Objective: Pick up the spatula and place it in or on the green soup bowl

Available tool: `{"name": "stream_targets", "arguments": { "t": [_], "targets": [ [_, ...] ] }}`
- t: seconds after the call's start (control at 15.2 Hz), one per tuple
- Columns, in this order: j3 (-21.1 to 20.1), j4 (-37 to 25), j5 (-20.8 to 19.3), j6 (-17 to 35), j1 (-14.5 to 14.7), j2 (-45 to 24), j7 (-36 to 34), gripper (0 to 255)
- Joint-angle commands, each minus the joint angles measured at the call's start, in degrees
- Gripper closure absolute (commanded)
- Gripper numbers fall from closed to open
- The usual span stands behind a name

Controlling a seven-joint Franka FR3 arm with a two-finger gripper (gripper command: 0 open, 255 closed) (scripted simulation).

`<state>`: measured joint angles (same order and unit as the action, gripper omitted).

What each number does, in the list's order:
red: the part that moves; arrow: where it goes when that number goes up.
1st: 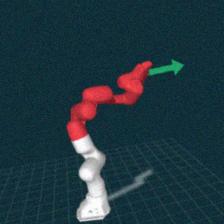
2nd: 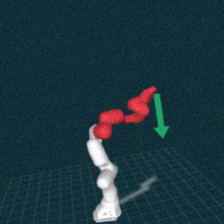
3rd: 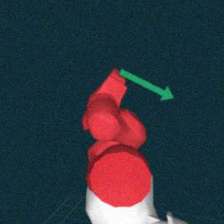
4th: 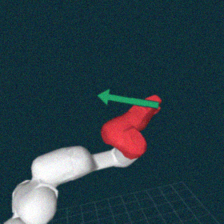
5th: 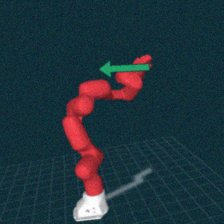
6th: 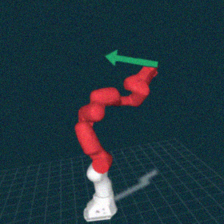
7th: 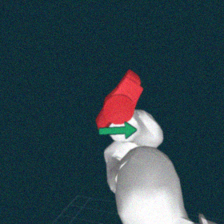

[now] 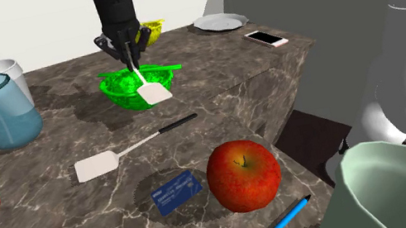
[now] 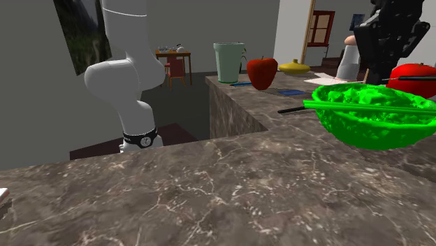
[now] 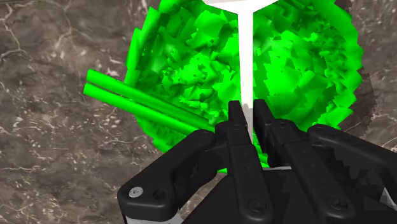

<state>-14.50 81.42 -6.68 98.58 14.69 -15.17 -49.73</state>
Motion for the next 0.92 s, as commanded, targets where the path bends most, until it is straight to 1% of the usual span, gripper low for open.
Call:
{"name": "stream_targets", "arguments": {
  "t": [0.0, 0.33, 0.4, 0.73, 0.86],
  "targets": [
    [0.01, 0.43, -0.01, 0.46, -0.02, -0.01, -0.03, 255],
    [0.01, 0.42, -0.01, 0.45, -0.02, -0.01, -0.03, 255],
    [0.01, 0.42, -0.01, 0.45, -0.02, -0.01, -0.03, 0],
    [0.01, 0.42, -0.01, 0.45, -0.02, -0.01, -0.03, 0],
    [-0.10, -4.15, -0.12, -3.63, 0.33, -0.51, 0.02, 0]
  ]
}}
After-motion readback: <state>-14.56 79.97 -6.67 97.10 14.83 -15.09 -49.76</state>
